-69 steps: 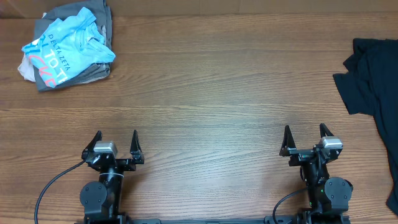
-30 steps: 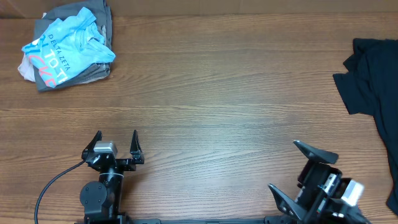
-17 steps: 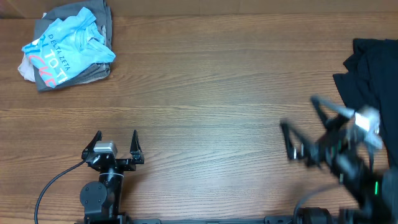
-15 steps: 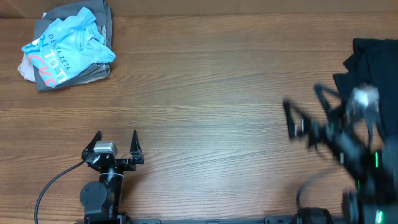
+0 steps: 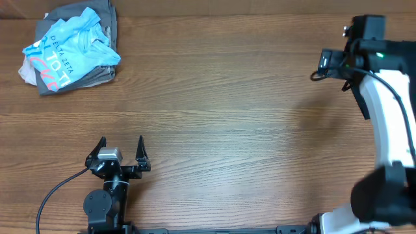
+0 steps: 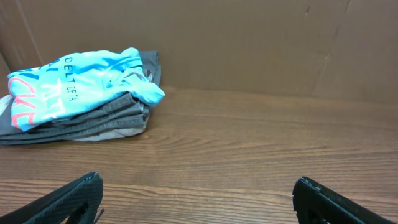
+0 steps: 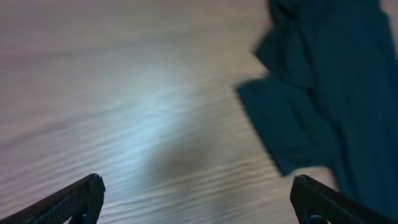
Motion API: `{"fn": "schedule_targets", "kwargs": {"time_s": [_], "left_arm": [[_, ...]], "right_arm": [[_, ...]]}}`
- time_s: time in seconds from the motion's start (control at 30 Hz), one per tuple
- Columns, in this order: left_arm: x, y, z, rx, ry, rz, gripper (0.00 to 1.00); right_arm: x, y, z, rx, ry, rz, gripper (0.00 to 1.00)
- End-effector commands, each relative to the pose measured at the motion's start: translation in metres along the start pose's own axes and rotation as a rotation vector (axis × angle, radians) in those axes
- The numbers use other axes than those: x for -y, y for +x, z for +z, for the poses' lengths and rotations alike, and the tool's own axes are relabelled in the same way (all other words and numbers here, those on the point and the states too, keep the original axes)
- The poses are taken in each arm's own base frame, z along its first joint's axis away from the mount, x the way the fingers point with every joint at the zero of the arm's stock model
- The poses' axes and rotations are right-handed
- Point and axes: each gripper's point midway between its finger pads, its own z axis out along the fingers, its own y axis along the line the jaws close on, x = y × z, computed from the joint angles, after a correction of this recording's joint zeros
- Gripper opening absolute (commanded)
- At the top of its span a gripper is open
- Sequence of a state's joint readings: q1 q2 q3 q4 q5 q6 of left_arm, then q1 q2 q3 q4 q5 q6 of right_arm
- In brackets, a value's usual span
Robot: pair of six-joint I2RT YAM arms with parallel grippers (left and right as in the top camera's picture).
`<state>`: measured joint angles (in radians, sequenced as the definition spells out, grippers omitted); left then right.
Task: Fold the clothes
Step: 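Reach the right gripper to the black T-shirt at right edge and grasp it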
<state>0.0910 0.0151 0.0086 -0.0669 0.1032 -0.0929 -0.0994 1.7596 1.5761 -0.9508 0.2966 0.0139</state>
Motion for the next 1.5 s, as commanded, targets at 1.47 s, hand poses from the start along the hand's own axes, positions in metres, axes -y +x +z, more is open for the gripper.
{"fn": "schedule_targets", "kwargs": {"time_s": [1.47], "left_arm": [[0.001,0.000,0.000,0.004,0.001,0.027,1.00]], "right_arm": [[0.085,0.053,0.189,-0.223,-0.128,0.297,0.84]]}}
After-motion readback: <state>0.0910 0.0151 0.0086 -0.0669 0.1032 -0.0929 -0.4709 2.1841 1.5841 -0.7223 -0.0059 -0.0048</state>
